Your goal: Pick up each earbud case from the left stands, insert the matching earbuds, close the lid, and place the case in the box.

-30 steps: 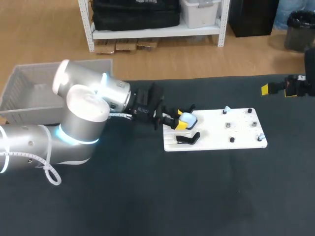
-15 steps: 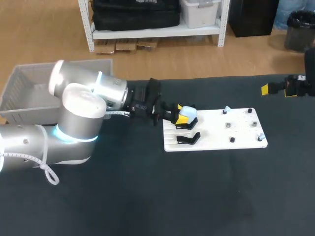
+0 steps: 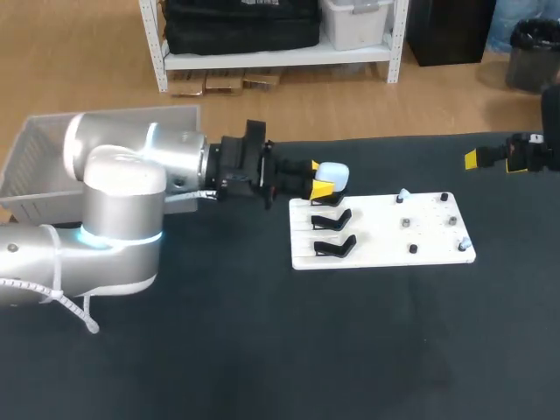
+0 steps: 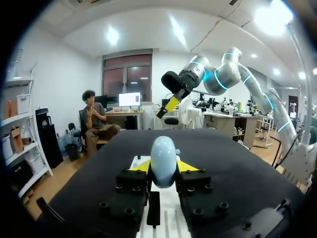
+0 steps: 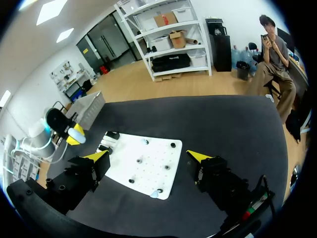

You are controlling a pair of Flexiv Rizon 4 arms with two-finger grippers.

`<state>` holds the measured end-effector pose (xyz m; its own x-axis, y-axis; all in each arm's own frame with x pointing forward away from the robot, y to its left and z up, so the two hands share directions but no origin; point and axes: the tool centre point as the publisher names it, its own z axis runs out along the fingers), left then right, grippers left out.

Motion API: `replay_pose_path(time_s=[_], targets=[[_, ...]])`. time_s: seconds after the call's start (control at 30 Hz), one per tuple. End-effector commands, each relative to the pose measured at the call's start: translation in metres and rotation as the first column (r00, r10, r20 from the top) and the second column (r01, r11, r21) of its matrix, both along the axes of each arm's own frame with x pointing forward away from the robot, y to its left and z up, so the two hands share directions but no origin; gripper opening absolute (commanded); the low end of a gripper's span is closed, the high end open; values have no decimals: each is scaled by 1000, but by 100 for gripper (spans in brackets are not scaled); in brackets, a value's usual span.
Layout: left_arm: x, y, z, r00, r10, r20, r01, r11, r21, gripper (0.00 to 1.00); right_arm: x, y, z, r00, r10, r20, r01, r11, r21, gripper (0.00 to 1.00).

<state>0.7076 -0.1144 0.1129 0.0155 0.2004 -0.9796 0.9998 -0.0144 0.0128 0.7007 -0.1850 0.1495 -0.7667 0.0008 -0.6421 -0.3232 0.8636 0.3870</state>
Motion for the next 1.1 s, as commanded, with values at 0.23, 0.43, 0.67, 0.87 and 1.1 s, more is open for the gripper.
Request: replay_pose_path(time_s=[0.23,0.43,0.67,0.87,1.1], targets=[[-3,1,-1,1000,17,6,-16,1000,-5,0,0,-1,0,1000,2,0,-2,1000,1,100],[-3,1,-1,1000,17,6,-16,1000,-5,0,0,-1,0,1000,2,0,-2,1000,1,100],[-3,1,-1,1000,17,6,-16,1000,-5,0,0,-1,0,1000,2,0,-2,1000,1,100],[-9,3,2,998,49,29,-48,998,-39,0,0,-1,0,1000,2,0,-2,1000,1,100],[-13,-5,-4,999,36,30,-34,998,-62,0,-4,-1,-9,998,7,-64,-5,999,36,100]])
